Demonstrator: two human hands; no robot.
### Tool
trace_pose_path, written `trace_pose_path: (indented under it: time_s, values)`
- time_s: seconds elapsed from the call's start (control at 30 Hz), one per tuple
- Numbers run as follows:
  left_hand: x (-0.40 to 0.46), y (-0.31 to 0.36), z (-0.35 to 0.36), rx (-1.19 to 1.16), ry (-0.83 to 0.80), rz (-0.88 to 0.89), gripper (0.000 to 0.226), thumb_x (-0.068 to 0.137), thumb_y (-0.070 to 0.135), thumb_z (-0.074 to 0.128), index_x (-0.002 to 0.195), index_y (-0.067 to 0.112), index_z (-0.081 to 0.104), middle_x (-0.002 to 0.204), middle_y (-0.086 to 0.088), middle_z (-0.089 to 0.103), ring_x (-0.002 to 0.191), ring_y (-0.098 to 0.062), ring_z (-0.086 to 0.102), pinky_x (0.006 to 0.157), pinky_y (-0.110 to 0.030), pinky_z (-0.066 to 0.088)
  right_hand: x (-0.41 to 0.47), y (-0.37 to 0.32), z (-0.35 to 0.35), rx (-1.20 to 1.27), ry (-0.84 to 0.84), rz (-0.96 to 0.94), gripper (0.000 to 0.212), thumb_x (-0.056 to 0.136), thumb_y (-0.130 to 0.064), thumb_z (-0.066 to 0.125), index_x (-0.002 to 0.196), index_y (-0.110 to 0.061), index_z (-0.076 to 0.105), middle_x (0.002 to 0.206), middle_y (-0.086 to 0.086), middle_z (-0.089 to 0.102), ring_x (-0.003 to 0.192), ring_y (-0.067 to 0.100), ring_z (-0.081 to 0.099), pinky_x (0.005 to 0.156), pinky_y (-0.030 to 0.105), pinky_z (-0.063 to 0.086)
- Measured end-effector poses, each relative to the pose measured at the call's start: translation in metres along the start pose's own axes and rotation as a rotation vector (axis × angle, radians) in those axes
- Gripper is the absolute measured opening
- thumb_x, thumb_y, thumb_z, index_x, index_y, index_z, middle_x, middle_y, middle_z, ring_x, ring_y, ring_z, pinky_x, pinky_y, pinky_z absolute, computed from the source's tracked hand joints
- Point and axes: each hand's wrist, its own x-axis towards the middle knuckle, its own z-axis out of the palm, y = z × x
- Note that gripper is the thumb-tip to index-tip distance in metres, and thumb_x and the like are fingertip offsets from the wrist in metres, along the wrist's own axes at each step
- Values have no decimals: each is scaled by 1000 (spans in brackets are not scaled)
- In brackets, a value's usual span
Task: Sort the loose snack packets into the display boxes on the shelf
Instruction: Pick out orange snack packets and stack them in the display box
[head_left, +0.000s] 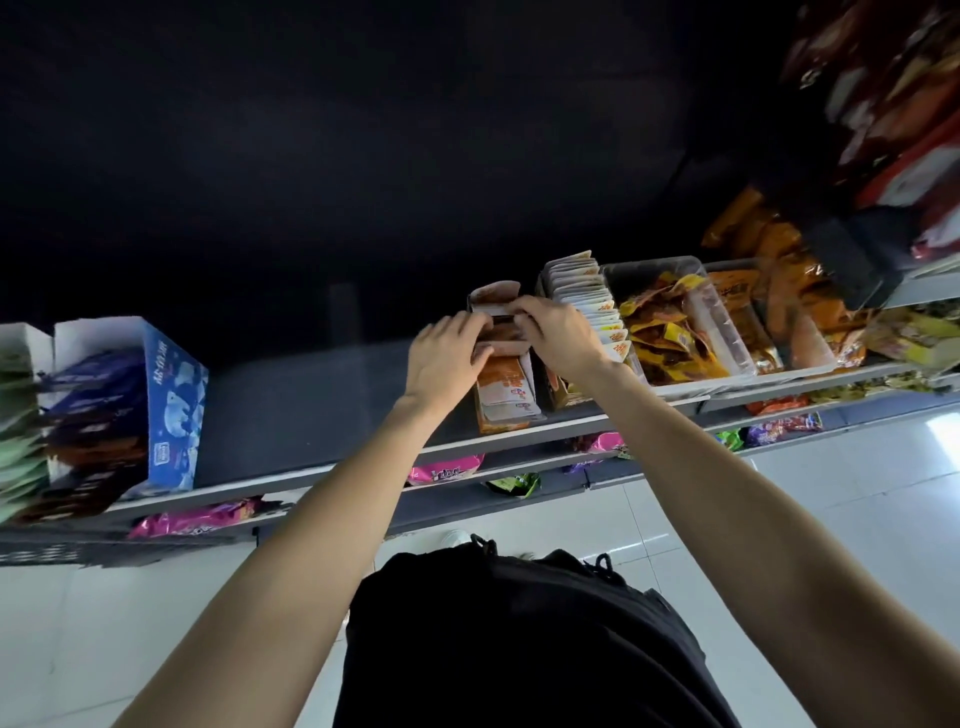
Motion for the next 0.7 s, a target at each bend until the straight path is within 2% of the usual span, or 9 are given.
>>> trace_pose_path:
  time_s: [0.13, 0.2, 0.3, 0.37, 0.4, 0.47, 0.53, 0.7]
  values:
    - [20, 0, -8, -134, 33, -146, 14, 87, 29, 64, 95, 18, 59, 84, 2, 69, 75, -18, 66, 61, -29, 47, -4, 2, -6, -29, -67, -106, 47, 89, -38, 61, 129, -15, 51, 127, 8, 55, 116, 23, 51, 91, 37, 46]
    - [28, 1, -10, -181, 36, -181, 16, 87, 29, 64, 96, 16, 60, 84, 0, 70, 75, -20, 67, 61, -30, 49, 2, 0, -6, -142, -66, -110, 43, 88, -30, 63, 127, -15, 51, 124, 9, 56, 112, 26, 53, 86, 38, 48]
    - [28, 7, -15, -220, 90, -217, 23, 84, 26, 67, 102, 14, 58, 96, -4, 66, 83, -21, 65, 65, -35, 54, 19, -8, -7, -269, 19, -37, 28, 96, -20, 50, 124, -15, 52, 108, 11, 64, 96, 30, 62, 71, 35, 47]
    - [17, 8, -19, -212, 130, -138, 30, 80, 28, 71, 101, 13, 56, 101, -5, 61, 90, -18, 59, 71, -31, 51, 26, -12, -7, -316, 36, -14, 28, 98, -22, 46, 124, -16, 53, 101, 12, 67, 90, 32, 64, 67, 33, 43]
    - [8, 8, -20, -198, 71, -51, 34, 80, 35, 71, 101, 14, 56, 103, -3, 59, 93, -17, 56, 76, -30, 50, 27, -12, -7, -328, 36, -29, 27, 98, -23, 46, 123, -16, 54, 98, 13, 67, 88, 33, 65, 65, 31, 40]
    - [-14, 9, -21, -123, -192, 111, 46, 78, 52, 67, 105, 17, 54, 112, 0, 56, 103, -16, 50, 91, -34, 44, 26, -12, -9, -319, 39, -49, 25, 98, -24, 46, 118, -15, 58, 94, 14, 68, 85, 33, 65, 64, 30, 36]
    - [-28, 9, -19, -27, -384, 147, 60, 73, 63, 65, 113, 21, 51, 121, 2, 52, 111, -16, 44, 101, -34, 34, 25, -12, -11, -297, 51, -59, 21, 97, -22, 48, 111, -13, 61, 90, 13, 68, 82, 31, 64, 63, 31, 38]
    - [-26, 15, -11, 36, -437, 176, 80, 60, 76, 63, 118, 23, 47, 123, 4, 47, 114, -15, 42, 102, -33, 30, 18, -7, -7, -223, 62, -95, 14, 94, -19, 52, 97, -12, 63, 83, 8, 68, 75, 27, 64, 64, 36, 50]
